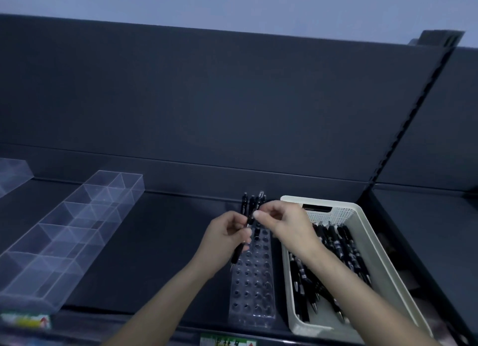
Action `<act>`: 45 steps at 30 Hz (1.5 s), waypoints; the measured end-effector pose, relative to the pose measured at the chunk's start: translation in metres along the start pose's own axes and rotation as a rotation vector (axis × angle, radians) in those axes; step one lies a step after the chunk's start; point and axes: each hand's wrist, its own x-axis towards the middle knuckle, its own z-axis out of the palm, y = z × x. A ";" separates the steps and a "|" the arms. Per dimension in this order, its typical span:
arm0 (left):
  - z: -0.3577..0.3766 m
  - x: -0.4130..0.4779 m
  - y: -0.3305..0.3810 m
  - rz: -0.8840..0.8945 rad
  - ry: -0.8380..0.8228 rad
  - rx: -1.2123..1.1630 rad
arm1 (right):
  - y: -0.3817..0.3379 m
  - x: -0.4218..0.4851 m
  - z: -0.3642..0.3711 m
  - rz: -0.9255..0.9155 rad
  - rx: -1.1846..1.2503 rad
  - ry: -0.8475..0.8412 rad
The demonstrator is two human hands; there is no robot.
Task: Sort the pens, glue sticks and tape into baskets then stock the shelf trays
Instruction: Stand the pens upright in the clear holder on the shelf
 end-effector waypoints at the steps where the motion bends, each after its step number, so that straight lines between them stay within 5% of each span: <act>1: 0.004 0.000 0.001 0.020 -0.011 0.031 | 0.001 -0.001 0.001 0.010 0.015 -0.020; 7: -0.003 0.001 -0.014 0.064 -0.008 0.497 | 0.013 0.007 -0.024 0.089 0.024 0.086; 10: -0.007 -0.002 -0.021 0.075 -0.184 0.803 | 0.016 0.018 -0.038 0.043 -0.115 0.217; 16: -0.001 0.000 -0.024 0.033 -0.336 1.036 | 0.023 0.021 -0.022 -0.011 -0.245 0.158; 37: -0.001 0.004 -0.022 0.083 -0.365 1.103 | 0.033 0.027 -0.001 0.042 -0.456 -0.025; 45: 0.014 0.010 -0.010 0.217 -0.185 1.016 | 0.043 -0.004 -0.069 0.117 -0.283 0.137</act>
